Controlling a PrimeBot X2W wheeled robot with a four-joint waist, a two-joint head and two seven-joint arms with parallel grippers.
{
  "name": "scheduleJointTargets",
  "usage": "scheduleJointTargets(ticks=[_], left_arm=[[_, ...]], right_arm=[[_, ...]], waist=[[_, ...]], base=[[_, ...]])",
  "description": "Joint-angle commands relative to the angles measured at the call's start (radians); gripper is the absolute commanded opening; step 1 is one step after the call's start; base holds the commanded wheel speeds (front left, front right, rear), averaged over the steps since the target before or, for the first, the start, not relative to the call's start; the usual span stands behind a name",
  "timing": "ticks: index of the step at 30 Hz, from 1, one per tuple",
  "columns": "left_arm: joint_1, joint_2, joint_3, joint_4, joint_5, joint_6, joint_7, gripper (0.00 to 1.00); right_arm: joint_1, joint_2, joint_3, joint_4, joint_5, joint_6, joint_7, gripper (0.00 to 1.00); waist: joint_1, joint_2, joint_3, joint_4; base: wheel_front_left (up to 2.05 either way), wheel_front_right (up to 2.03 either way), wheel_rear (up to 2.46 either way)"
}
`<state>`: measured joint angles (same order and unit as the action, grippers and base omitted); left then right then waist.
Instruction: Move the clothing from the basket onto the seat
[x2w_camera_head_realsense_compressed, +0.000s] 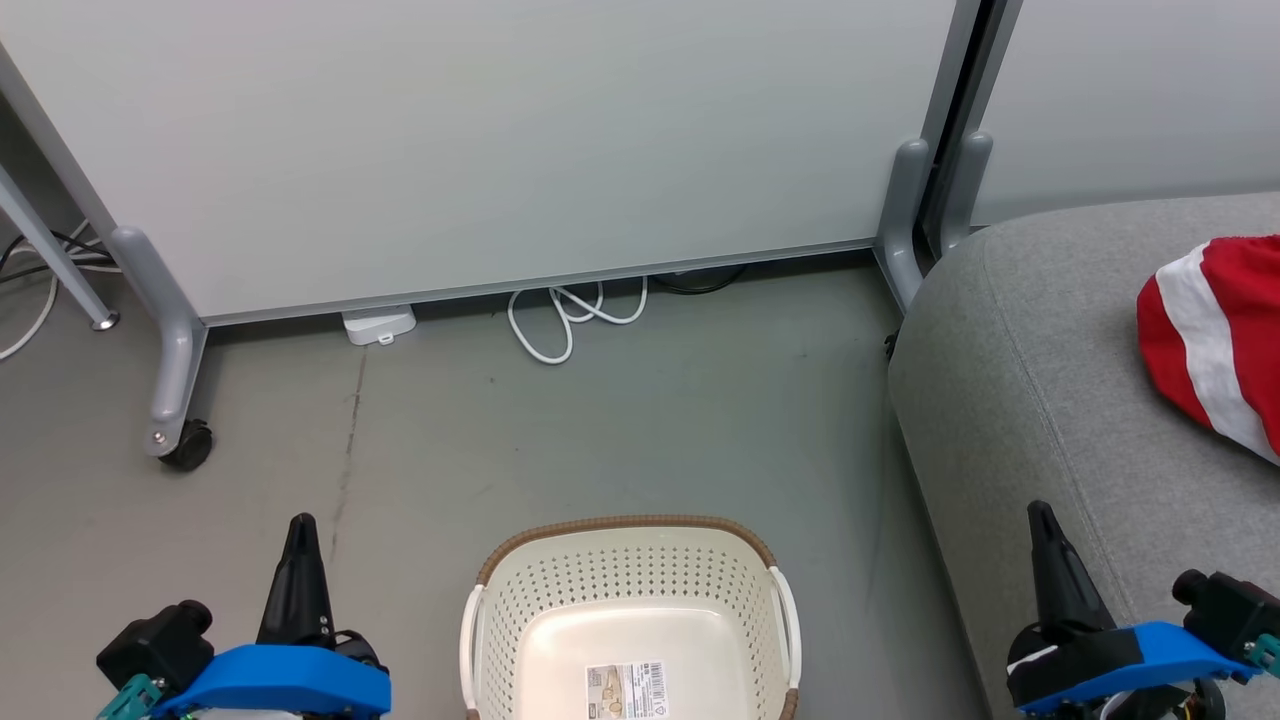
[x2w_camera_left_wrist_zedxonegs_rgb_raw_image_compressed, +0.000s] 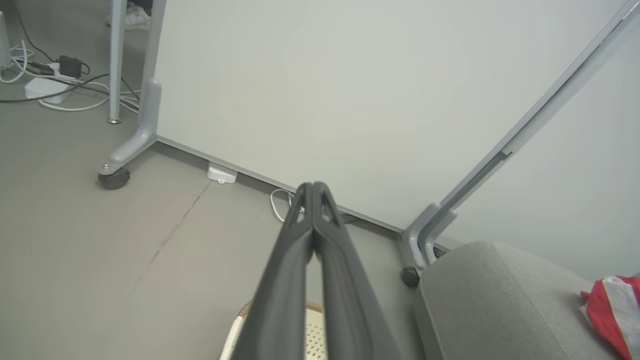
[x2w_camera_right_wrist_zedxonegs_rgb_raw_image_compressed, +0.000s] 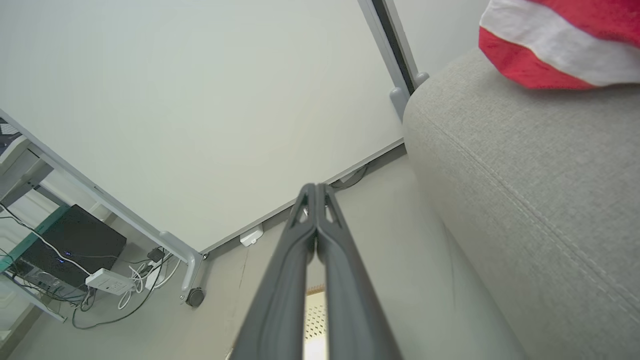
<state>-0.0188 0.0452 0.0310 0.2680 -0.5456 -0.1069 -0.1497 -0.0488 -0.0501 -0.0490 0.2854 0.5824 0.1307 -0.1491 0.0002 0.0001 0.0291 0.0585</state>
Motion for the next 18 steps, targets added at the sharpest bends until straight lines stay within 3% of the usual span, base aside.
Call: scheduleJointTargets(ticks=[1, 18], left_arm=[[-0.029, 0.004, 0.009, -0.017, -0.03, -0.005, 0.006, 0.0], [-0.046, 0.005, 0.027, -0.02, -0.281, -0.01, 0.068, 0.0]], right_arm=[[-0.022, -0.001, -0.005, -0.017, 0.031, 0.0, 0.006, 0.0], [-0.035, -0.001, -0.019, -0.025, 0.273, 0.0, 0.069, 0.0]], waist=[[-0.0001, -0.0001, 0.0, 0.0], [-0.0001, -0.0001, -0.005, -0.01]], base=[[0.0, 0.0, 0.0], [0.0, 0.0, 0.0]])
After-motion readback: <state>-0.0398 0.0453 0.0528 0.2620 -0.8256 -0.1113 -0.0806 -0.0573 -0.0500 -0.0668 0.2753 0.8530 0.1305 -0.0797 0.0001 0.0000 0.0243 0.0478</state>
